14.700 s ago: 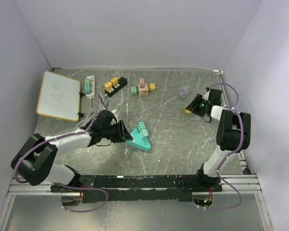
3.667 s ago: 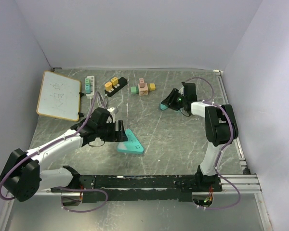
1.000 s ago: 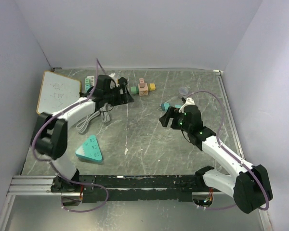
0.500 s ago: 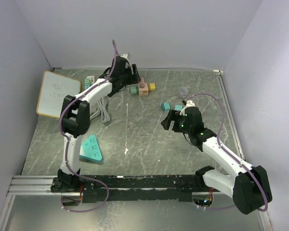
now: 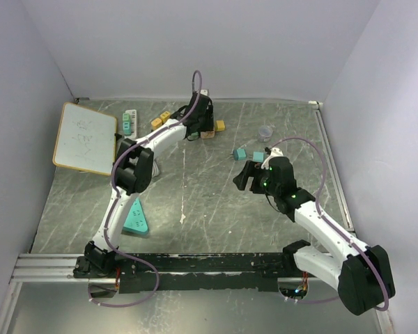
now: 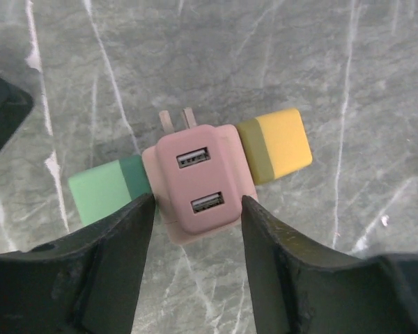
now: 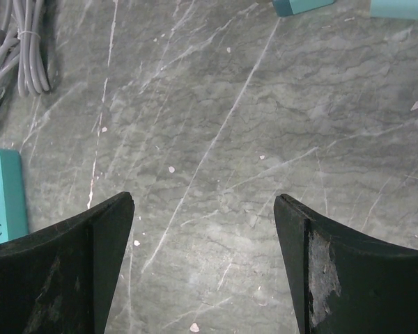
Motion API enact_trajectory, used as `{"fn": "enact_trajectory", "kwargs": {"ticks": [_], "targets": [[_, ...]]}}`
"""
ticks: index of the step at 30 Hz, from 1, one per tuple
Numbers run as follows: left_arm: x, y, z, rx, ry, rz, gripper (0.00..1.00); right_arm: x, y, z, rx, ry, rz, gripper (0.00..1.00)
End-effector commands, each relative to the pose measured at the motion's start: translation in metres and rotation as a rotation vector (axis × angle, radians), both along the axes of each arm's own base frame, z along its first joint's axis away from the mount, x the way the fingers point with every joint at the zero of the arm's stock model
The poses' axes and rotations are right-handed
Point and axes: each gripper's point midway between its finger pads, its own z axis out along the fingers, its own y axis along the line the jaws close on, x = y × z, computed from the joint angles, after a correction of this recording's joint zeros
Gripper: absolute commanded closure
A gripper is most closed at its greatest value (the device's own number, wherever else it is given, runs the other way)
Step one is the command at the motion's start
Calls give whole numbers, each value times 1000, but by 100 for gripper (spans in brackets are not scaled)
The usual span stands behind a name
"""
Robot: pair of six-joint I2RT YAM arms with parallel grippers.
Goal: Pull the plug off the socket
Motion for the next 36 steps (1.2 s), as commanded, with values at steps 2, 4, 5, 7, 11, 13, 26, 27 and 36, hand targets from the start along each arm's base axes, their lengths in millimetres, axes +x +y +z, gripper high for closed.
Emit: {"fn": "enact_trajectory", "kwargs": {"ticks": [2, 4, 5, 7, 11, 13, 26, 27, 36], "targets": [[13, 16, 25, 98, -115, 71, 46, -4, -3, 0, 14, 9, -14, 18], [12, 18, 28, 132, -129, 41, 57, -5, -1, 0, 23, 13, -8, 18], [11, 20, 27, 145, -124, 39, 60, -5, 0, 0, 28, 16, -5, 18], [6, 22, 29, 153, -118, 23, 64, -5, 2, -2, 32, 23, 1, 19], [-17, 27, 36, 162, -91, -42, 74, -5, 4, -5, 31, 32, 12, 19], [-34, 33, 36, 160, -60, -55, 76, -4, 7, -8, 36, 39, 31, 18], [-225, 59, 10, -35, 179, -366, 81, -10, 76, -20, 283, 176, 347, 18], [-238, 59, 11, -49, 177, -401, 81, -10, 82, -20, 307, 190, 372, 18], [-281, 72, 12, -56, 139, -453, 81, -10, 116, -33, 498, 343, 490, 19]]}}
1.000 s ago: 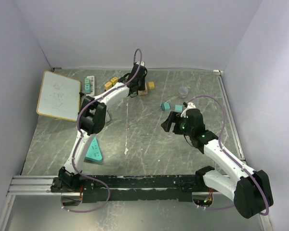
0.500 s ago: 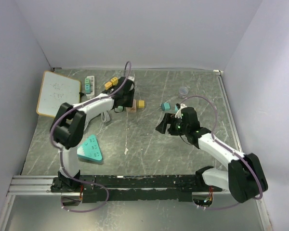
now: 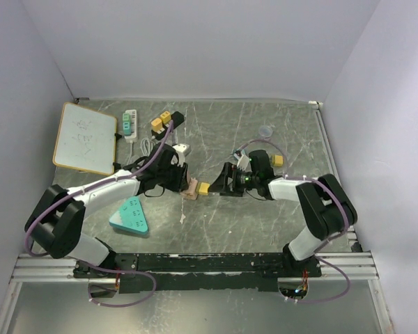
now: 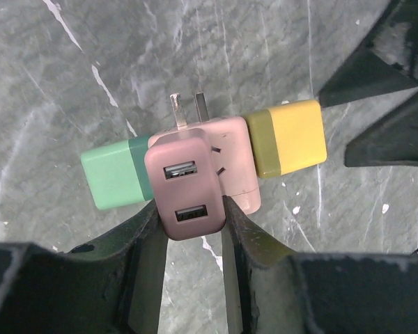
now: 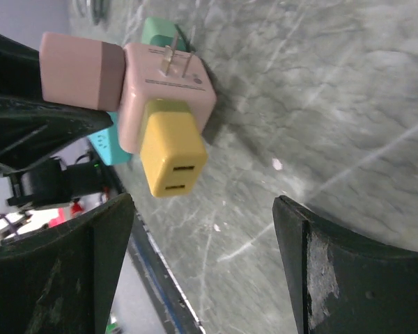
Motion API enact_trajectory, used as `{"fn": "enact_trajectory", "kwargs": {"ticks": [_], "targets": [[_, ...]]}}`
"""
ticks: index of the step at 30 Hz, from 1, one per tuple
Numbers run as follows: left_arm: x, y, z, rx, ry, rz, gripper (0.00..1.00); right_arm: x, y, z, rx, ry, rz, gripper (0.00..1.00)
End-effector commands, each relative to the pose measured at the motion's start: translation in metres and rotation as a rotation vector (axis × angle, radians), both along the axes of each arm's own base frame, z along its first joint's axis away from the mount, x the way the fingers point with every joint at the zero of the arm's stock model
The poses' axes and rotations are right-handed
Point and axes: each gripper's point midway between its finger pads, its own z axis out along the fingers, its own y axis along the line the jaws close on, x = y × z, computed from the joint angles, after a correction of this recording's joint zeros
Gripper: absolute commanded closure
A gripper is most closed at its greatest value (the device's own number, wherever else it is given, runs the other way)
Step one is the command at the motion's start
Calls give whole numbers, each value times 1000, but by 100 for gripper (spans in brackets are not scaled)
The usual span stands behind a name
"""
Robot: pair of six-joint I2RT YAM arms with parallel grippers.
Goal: Pull the plug off the socket
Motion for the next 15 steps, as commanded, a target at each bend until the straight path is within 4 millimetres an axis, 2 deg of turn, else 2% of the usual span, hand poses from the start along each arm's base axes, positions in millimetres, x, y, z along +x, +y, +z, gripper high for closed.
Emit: {"fn": "enact_trajectory", "kwargs": {"ticks": [1, 5, 8, 9, 11, 12, 13, 15], "targets": [[-8, -15, 12, -92, -26, -54, 81, 4, 26, 24, 177, 17, 73, 19], [-17, -18, 7, -114, -6, -65, 81, 9, 37, 24, 247, 60, 50, 21], [-20, -17, 6, -120, 1, -66, 81, 10, 49, 13, 233, 82, 60, 25], [-21, -17, 6, -121, 2, -67, 81, 9, 53, 9, 232, 89, 66, 28], [-22, -17, 6, -119, 3, -66, 79, 8, 59, 6, 255, 97, 80, 43], [-22, -17, 6, -119, 5, -67, 76, 7, 60, 7, 273, 110, 74, 49], [-23, -17, 6, -117, 4, -67, 69, 7, 60, 6, 284, 114, 64, 58], [-24, -16, 7, -115, 5, -47, 44, 5, 59, 6, 296, 117, 50, 77]]}}
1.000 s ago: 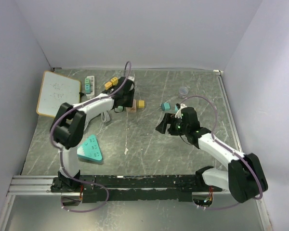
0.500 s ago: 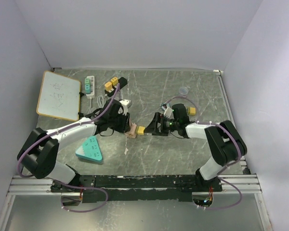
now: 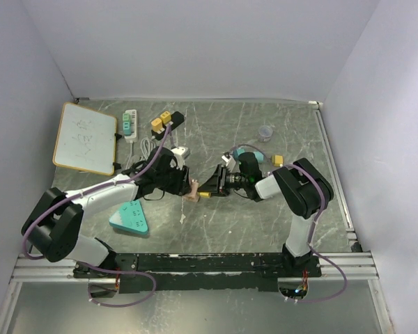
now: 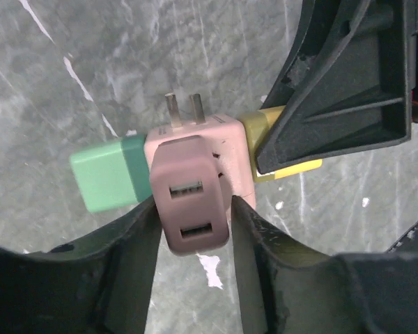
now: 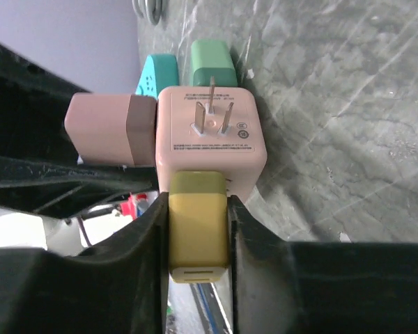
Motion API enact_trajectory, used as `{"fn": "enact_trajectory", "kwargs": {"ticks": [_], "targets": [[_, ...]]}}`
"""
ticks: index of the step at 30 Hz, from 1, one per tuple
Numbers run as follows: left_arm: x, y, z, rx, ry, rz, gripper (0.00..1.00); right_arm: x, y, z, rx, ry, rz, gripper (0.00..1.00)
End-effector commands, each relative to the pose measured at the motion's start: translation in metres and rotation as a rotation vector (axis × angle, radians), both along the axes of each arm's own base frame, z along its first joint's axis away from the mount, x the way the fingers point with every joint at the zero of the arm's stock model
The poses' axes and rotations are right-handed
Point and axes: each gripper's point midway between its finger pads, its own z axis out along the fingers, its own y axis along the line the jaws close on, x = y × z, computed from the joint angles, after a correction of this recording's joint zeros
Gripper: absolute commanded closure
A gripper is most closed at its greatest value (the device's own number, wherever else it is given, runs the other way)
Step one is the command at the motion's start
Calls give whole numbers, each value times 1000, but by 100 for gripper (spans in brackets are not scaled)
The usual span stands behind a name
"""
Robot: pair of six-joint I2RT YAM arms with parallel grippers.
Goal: Pull the plug off the socket
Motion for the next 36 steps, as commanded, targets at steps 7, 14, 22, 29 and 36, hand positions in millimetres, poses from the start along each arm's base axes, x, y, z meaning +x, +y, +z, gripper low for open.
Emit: {"fn": "enact_trajectory", "kwargs": {"ticks": [7, 14, 22, 29, 36], "targets": [[-19, -16, 7, -47, -8, 11, 0, -3, 3, 11, 95, -4, -28, 100], [-8, -10, -8, 86, -50, 68, 8, -8, 1, 10, 98, 2, -19, 100], [9, 8, -38, 242, -17, 234, 15, -17, 7, 13, 104, 2, 13, 100], [9, 39, -58, 368, -14, 350, 38, -29, -3, 12, 68, -6, 17, 100], [9, 53, -66, 363, 25, 408, 42, -50, -18, 8, 58, 26, 5, 100]]}}
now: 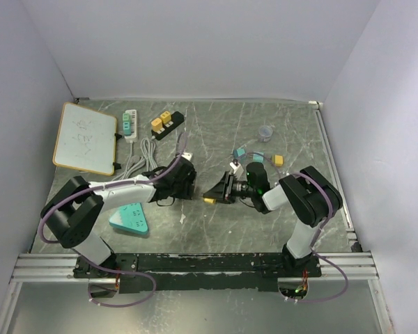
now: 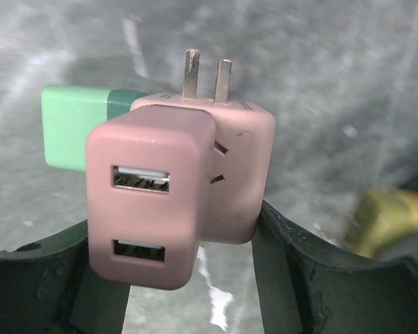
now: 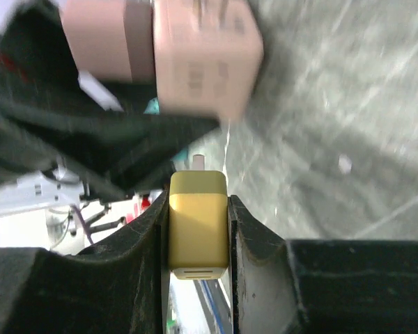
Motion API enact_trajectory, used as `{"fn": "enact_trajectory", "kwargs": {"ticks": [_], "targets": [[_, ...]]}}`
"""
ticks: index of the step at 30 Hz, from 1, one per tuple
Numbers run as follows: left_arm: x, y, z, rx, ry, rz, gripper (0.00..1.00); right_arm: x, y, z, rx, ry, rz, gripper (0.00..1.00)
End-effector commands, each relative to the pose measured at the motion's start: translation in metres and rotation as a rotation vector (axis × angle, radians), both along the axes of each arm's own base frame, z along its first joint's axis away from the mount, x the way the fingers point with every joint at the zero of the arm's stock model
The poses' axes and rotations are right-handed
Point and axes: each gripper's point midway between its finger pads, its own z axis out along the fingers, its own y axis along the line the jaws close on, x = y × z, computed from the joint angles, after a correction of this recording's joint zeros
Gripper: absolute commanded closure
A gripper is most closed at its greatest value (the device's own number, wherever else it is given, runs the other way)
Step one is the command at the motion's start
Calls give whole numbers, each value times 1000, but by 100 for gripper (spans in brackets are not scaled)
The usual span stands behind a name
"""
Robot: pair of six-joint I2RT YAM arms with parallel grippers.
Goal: Pull the plug off the socket
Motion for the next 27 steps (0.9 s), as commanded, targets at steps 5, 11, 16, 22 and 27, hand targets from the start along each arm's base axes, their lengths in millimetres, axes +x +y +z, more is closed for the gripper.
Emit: {"fn": "enact_trajectory", "kwargs": {"ticks": [5, 11, 16, 22, 27], "targets": [[18, 50, -16, 133, -2, 148, 43, -48, -14, -3, 13, 42, 91, 100], [5, 31, -7, 46, 4, 35, 43, -14, -61, -10, -143, -3, -30, 100], [-8, 26, -5, 61, 18, -10, 41, 20, -112, -13, -367, -41, -72, 99], [-22, 20, 1, 46, 25, -55, 40, 50, -138, -12, -442, -2, -50, 95], [-34, 13, 4, 27, 38, -98, 39, 70, -126, -3, -362, -36, -16, 92]]}}
